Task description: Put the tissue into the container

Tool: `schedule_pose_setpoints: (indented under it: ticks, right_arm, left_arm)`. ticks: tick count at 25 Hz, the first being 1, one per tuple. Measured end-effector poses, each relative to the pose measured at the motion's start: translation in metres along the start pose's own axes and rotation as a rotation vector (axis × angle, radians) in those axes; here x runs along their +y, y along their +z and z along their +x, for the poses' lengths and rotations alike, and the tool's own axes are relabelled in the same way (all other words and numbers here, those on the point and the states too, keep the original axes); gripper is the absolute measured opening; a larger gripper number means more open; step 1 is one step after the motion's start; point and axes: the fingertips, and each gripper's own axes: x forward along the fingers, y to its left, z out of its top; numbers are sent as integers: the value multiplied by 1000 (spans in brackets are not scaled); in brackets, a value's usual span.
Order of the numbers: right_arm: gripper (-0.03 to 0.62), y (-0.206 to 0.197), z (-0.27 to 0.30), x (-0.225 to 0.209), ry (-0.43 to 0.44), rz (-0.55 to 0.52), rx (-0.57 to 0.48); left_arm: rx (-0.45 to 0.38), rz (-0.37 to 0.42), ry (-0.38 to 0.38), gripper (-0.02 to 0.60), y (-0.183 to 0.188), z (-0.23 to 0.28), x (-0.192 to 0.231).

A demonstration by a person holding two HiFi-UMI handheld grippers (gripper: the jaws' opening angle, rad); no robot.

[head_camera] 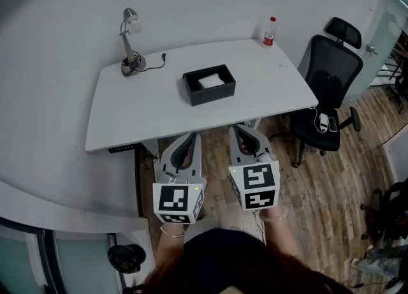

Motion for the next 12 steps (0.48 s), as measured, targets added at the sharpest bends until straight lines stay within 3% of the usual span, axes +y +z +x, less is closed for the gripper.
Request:
schedule_pose_setpoints:
  ticks: [12]
  right_arm:
    - [20,-2,-45,-14,41,-11,-24]
  left_arm:
    - [16,10,35,28,5,-19,-46]
